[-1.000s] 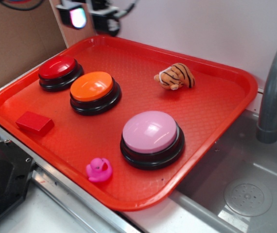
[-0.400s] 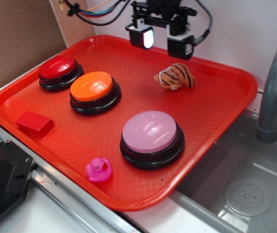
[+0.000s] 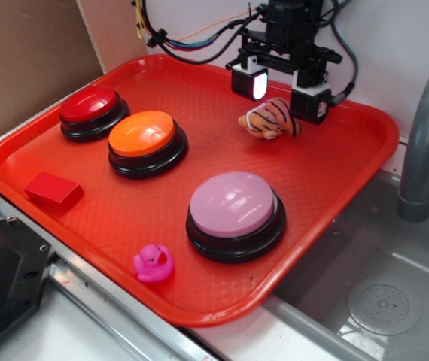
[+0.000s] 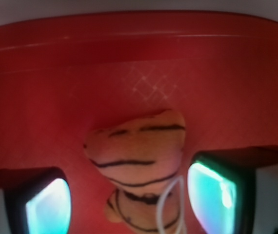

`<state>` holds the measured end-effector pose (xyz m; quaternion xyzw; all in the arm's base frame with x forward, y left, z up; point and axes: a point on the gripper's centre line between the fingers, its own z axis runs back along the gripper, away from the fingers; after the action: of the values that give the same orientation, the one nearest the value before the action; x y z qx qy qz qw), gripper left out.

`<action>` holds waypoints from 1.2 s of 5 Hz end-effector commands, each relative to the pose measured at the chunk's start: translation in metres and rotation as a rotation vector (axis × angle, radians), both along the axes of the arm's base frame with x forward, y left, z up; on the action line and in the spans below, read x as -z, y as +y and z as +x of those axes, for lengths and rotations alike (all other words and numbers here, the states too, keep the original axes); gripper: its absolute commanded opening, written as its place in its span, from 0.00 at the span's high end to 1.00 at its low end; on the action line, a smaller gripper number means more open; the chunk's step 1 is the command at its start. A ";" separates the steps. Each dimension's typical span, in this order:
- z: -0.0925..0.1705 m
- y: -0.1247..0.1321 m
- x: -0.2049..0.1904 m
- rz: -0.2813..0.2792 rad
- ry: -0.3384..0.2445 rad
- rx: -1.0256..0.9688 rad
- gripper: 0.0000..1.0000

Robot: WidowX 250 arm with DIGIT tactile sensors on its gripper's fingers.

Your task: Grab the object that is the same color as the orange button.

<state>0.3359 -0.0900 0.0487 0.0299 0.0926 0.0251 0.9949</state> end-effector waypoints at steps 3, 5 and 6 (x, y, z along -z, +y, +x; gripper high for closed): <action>-0.023 0.010 0.007 0.037 -0.094 -0.027 1.00; -0.057 0.066 -0.079 -0.073 -0.115 0.095 1.00; -0.073 0.096 -0.113 -0.087 -0.089 0.118 1.00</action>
<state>0.2568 0.0033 0.1413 -0.0091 0.0870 -0.0336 0.9956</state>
